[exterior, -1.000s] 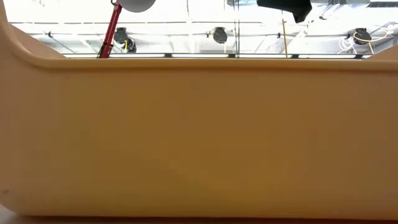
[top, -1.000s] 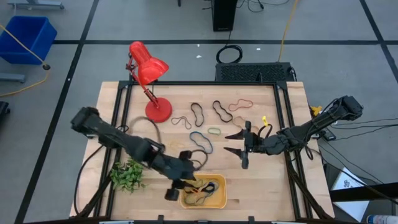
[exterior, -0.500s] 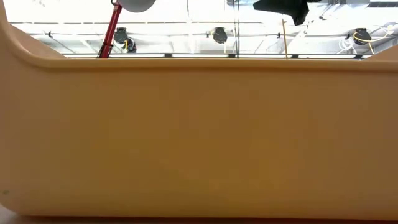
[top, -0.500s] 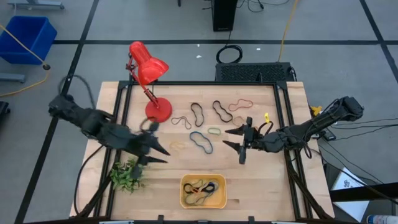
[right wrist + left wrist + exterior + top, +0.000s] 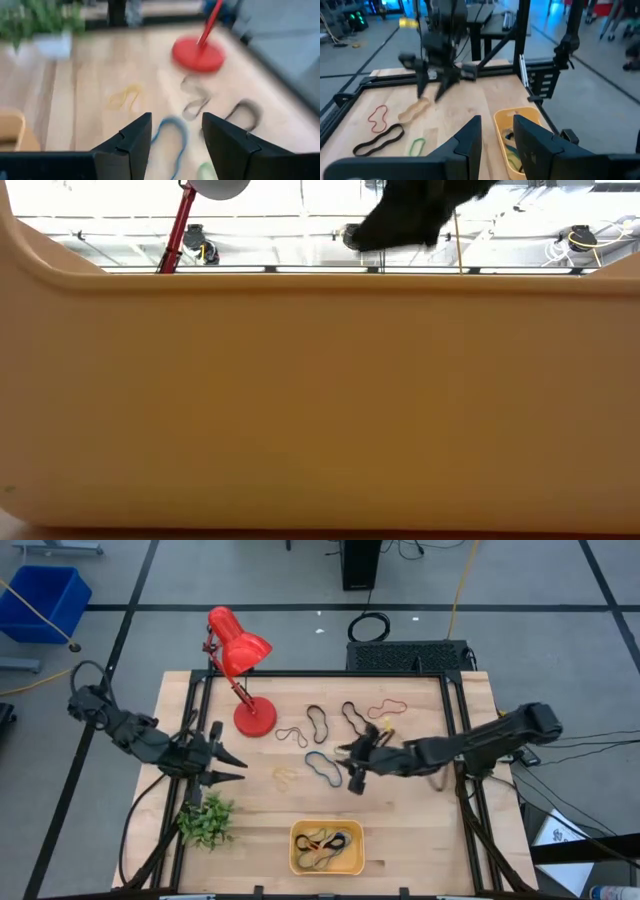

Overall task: Pick and place rubber bands into bin
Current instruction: Put the blue rubber band into the bin

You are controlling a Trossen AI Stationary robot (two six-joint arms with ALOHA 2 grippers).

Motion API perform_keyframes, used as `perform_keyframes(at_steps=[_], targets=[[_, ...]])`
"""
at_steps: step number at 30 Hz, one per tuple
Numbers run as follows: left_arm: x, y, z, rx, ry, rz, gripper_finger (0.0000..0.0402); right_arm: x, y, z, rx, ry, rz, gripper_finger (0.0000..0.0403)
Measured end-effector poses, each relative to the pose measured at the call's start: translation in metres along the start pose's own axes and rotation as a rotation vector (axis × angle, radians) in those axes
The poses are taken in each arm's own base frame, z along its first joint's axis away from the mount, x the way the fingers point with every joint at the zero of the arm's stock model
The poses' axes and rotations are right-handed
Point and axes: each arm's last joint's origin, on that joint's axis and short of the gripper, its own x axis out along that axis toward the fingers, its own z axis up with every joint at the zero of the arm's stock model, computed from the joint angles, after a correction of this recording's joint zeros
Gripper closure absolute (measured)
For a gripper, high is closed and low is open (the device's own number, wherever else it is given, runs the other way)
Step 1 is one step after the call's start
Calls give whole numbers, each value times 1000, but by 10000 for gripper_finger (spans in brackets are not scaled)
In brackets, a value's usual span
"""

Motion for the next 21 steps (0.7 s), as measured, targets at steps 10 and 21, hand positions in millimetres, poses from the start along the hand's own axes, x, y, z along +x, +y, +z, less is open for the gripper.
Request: perform_keyframes(at_steps=[10, 21], targets=[[5, 3, -40, -49, -55, 0, 282, 70, 10, -63, -33, 304, 69, 237], [6, 3, -41, -68, -63, 0, 282, 93, 4, -89, 104, 410, -13, 237]])
